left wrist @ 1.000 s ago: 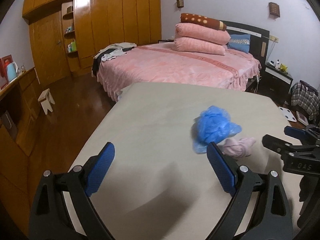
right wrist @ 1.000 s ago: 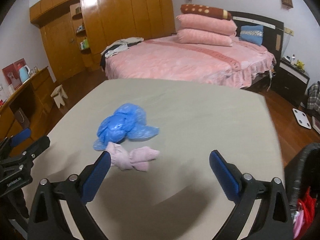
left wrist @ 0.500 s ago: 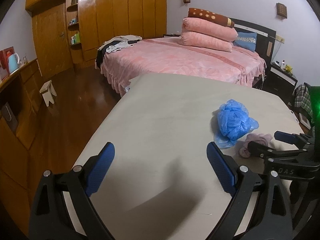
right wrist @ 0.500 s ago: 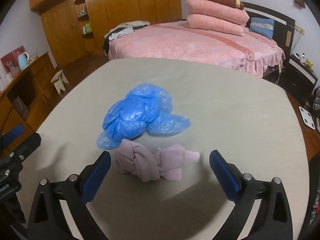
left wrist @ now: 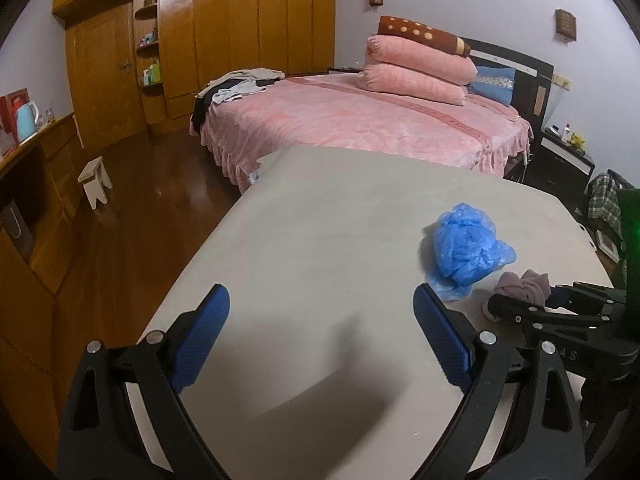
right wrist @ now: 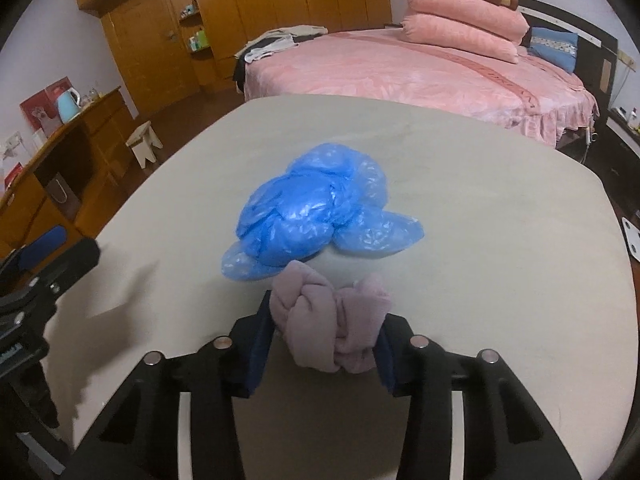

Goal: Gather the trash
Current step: 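Grasp the pink cloth with the right gripper while the left gripper grasps the blue bag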

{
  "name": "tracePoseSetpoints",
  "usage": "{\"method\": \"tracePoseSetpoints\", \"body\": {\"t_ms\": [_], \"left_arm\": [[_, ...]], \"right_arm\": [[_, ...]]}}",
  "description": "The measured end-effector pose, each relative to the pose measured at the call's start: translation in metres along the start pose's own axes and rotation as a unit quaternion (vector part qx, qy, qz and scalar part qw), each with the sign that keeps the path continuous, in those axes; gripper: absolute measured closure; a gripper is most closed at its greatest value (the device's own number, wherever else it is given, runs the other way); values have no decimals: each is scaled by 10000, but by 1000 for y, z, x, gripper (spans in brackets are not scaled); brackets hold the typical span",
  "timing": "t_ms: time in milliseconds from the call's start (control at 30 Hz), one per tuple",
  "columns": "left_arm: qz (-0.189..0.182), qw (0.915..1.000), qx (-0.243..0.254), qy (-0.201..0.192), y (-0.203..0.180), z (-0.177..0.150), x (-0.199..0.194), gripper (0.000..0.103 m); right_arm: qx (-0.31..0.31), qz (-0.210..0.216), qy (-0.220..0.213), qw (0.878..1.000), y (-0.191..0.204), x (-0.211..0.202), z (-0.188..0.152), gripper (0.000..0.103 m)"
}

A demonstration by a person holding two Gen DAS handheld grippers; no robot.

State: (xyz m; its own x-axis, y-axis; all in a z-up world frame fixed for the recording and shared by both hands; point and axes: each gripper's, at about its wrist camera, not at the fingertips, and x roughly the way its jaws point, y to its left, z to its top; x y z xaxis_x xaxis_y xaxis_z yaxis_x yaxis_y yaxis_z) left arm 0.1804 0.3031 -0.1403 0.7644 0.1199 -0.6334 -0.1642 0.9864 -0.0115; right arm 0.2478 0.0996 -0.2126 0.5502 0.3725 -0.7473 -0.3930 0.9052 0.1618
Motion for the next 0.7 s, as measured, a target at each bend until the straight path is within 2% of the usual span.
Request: {"method": "tracePoseSetpoints", "body": {"t_ms": [167,367,700], "left_arm": [[-152,9998,102,-8,-21,6,6,12],[-354,9991,221,28,-53,11,19,12],[-620,9967,431,300,-102,25,65,12]], "right_arm": [[205,-138,-117,9996,-20,-14,2,60],[416,-485,-222,9977,-63,-26,10,60],[557,-678,-237,9959,-101,-34,11,60]]}}
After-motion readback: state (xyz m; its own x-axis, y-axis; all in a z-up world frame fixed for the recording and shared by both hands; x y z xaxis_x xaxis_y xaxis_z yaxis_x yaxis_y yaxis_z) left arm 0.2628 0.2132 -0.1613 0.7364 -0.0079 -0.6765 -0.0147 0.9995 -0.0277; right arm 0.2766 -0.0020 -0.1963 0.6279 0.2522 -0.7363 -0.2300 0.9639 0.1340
